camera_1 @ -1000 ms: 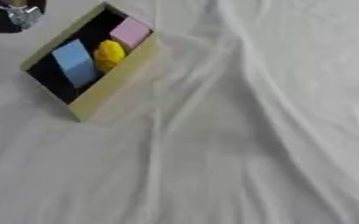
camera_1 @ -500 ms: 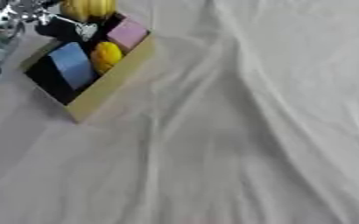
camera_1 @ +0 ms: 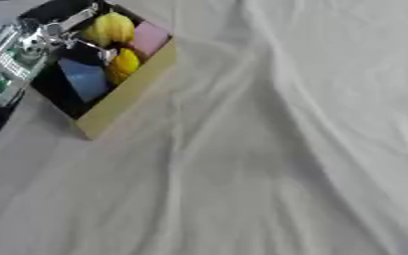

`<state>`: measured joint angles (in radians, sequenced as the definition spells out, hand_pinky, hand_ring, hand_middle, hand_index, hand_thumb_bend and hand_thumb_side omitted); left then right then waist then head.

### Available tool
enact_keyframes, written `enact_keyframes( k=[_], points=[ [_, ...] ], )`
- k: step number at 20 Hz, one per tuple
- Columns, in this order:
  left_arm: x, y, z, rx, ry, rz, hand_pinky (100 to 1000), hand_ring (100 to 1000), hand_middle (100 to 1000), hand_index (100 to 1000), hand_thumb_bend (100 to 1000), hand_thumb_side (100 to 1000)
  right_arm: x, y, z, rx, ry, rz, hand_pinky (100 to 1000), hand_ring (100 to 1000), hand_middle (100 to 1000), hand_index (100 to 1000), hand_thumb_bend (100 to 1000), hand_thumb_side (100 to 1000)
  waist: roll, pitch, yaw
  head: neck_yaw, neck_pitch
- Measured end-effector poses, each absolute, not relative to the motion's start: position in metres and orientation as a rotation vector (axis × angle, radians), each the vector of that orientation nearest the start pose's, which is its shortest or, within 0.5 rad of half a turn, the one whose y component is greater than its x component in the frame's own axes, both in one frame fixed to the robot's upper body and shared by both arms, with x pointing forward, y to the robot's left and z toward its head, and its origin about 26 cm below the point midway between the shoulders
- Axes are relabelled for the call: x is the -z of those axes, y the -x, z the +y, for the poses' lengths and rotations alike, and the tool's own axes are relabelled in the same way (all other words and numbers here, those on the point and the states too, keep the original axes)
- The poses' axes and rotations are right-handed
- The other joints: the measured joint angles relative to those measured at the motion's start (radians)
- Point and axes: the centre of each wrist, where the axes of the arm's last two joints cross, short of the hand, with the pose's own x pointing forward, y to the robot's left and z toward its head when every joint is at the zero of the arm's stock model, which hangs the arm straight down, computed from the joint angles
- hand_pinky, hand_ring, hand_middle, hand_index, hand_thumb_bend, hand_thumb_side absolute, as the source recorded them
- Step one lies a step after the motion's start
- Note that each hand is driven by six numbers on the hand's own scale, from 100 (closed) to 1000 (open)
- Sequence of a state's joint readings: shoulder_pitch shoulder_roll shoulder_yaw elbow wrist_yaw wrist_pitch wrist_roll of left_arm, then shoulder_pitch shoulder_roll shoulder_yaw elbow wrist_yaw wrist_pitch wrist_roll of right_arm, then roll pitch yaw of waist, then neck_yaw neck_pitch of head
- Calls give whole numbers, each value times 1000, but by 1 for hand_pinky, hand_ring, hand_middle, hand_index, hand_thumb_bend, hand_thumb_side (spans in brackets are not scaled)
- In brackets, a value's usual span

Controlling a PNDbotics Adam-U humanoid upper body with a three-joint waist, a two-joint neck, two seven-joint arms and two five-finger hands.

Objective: Pick up objects on the table and place them in the box.

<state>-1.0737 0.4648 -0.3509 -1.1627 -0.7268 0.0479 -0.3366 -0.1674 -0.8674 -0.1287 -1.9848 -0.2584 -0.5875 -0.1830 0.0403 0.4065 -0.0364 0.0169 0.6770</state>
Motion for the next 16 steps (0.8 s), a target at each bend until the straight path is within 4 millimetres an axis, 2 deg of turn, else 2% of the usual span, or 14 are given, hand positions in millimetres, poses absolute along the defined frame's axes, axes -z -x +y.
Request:
enact_keyframes(
  k=[1,3,6,7,8,10,15,16],
  points=[
    [-281,-458,195,1452,-944,-1656,760,743,756,936,229,247,-253,-275,-363,733,-377,3375,936,838,750,855,100,622,0,0,0,0,0],
    [-281,-458,196,1470,-933,-1655,820,801,814,973,345,360,-253,-275,-363,734,-377,3375,936,838,750,854,100,625,0,0,0,-1,0],
    [-285,-455,195,1480,-934,-1671,855,836,835,983,449,500,-252,-275,-364,738,-379,3379,936,838,749,854,100,632,0,0,0,-4,0],
    [-287,-453,195,1478,-940,-1683,859,843,837,986,424,584,-251,-275,-364,739,-380,3382,937,838,749,854,100,629,0,0,0,-6,0],
    [-291,-451,194,1474,-948,-1698,866,851,840,988,501,557,-251,-275,-364,740,-381,3384,937,838,749,854,100,634,0,0,1,-7,0],
    [-297,-447,195,1464,-970,-1717,869,856,838,986,516,578,-250,-275,-364,742,-382,3385,937,837,749,854,100,635,0,0,1,-9,0],
    [-309,-438,201,1438,-997,-1754,855,846,824,973,481,595,-249,-274,-365,746,-385,3391,937,838,749,854,100,634,0,0,3,-13,0],
    [-311,-435,202,1431,-997,-1766,851,841,821,969,443,633,-249,-274,-365,746,-386,3392,937,838,749,854,100,636,-1,0,3,-14,0]
  ],
)
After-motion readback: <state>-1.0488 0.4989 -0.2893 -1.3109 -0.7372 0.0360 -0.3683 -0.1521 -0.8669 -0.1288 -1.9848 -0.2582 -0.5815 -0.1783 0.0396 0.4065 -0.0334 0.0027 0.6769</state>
